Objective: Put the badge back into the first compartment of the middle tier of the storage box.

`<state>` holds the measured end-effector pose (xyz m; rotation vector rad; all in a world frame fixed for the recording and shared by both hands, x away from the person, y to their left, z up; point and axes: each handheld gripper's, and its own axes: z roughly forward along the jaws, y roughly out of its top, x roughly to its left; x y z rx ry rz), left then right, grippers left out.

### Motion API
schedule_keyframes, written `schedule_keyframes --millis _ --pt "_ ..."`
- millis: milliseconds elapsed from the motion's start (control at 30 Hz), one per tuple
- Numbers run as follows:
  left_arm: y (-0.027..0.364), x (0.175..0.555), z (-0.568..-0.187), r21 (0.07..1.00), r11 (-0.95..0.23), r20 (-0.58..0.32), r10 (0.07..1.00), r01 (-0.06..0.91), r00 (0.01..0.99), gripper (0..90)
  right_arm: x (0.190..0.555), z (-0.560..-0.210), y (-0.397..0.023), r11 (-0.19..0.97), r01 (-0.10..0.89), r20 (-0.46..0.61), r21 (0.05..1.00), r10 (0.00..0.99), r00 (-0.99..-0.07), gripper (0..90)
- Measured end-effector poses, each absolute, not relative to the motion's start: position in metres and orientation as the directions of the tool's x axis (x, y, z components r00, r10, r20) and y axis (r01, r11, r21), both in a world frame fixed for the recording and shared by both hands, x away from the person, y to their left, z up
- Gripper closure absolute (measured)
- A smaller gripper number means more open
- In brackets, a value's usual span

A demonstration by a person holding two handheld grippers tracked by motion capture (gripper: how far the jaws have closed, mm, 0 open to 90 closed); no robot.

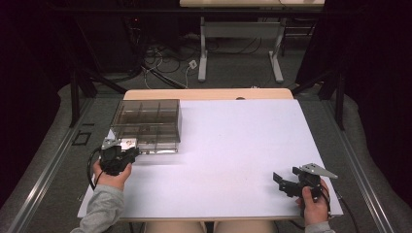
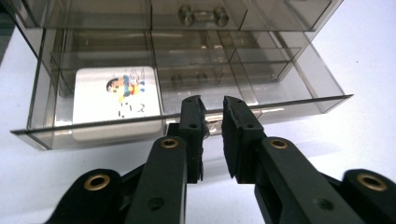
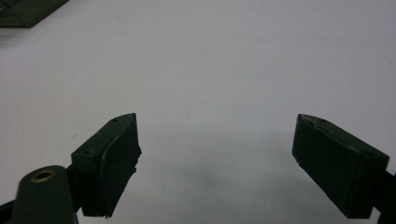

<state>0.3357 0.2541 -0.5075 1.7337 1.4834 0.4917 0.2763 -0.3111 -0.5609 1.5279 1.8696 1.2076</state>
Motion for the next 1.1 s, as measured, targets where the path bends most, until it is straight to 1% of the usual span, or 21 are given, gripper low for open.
schedule_keyframes --millis 200,400,633,1100 --pt "0.256 0.339 -0.515 0.749 0.006 -0.205 0.953 0.663 0.223 82.4 0.277 -0.562 -0.309 0.008 0.558 0.186 0.83 0.939 -0.29 14.4" --pt "0.259 0.342 -0.52 0.742 0.023 -0.209 0.958 0.67 0.198 86.3 0.278 -0.564 -0.305 0.023 0.568 0.186 0.823 0.934 -0.306 14.4" --pt "0.26 0.345 -0.521 0.735 0.022 -0.196 0.964 0.678 0.182 89.4 0.278 -0.566 -0.302 0.046 0.581 0.176 0.813 0.931 -0.32 14.4" --pt "0.263 0.342 -0.529 0.723 0.031 -0.199 0.966 0.69 0.165 90.0 0.279 -0.566 -0.302 0.04 0.58 0.189 0.814 0.925 -0.329 14.5"
